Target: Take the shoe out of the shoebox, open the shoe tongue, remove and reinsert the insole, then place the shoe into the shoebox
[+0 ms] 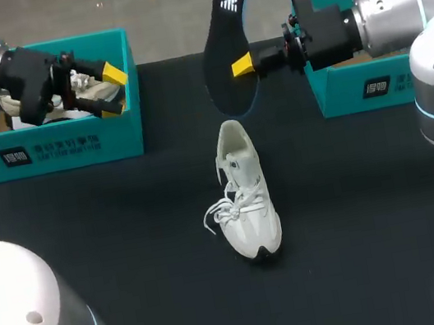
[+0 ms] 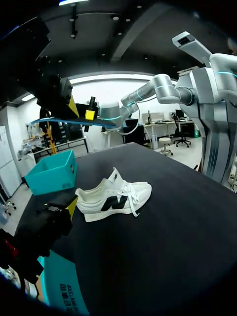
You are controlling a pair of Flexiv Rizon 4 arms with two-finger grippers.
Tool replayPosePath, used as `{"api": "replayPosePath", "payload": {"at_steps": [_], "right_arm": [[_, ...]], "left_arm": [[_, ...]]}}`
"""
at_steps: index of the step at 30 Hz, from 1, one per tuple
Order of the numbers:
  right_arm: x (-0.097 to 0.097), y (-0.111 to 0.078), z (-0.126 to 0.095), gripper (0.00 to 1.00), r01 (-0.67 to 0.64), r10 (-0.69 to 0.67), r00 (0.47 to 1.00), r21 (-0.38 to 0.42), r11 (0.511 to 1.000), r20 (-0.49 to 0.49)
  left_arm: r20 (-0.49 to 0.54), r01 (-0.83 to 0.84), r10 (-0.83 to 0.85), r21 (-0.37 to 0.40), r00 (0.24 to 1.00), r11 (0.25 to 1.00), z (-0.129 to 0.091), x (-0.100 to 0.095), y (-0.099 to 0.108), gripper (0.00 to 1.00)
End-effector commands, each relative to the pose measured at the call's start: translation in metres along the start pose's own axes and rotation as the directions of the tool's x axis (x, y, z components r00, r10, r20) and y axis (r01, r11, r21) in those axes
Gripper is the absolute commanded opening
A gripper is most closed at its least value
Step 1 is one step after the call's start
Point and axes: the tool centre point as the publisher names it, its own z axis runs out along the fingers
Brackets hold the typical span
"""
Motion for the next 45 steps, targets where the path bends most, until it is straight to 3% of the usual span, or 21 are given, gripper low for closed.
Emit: {"api": "replayPosePath", "payload": {"at_steps": [1,10,19,26,41,45], "right_arm": [[0.003,0.005,0.009,0.00,0.016,-0.015,1.000,-0.009,1.000,0.017],[0.004,0.011,0.018,0.00,0.058,-0.057,0.998,-0.027,0.998,0.028],[0.001,0.013,0.023,0.00,0.070,-0.068,0.997,-0.063,0.996,0.033],[-0.009,0.033,0.034,0.00,0.177,-0.173,0.984,-0.089,0.980,0.049],[-0.009,0.033,0.034,0.00,0.177,-0.173,0.984,-0.089,0.980,0.049],[-0.035,0.047,0.038,0.00,0.242,-0.240,0.970,-0.123,0.963,0.032]], "left_arm": [[-0.011,-0.009,0.009,0.068,1.000,0.998,-0.018,0.004,0.002,1.00],[-0.075,-0.030,0.040,0.128,0.996,0.991,-0.033,0.015,-0.001,1.00],[-0.083,-0.028,0.039,0.128,0.996,0.991,-0.034,0.016,-0.001,1.00],[-0.083,-0.028,0.039,0.128,0.996,0.991,-0.034,0.016,-0.001,1.00],[-0.083,-0.028,0.039,0.128,0.996,0.991,-0.034,0.016,-0.001,1.00],[-0.083,-0.028,0.039,0.128,0.996,0.991,-0.034,0.016,-0.001,1.00]]}}
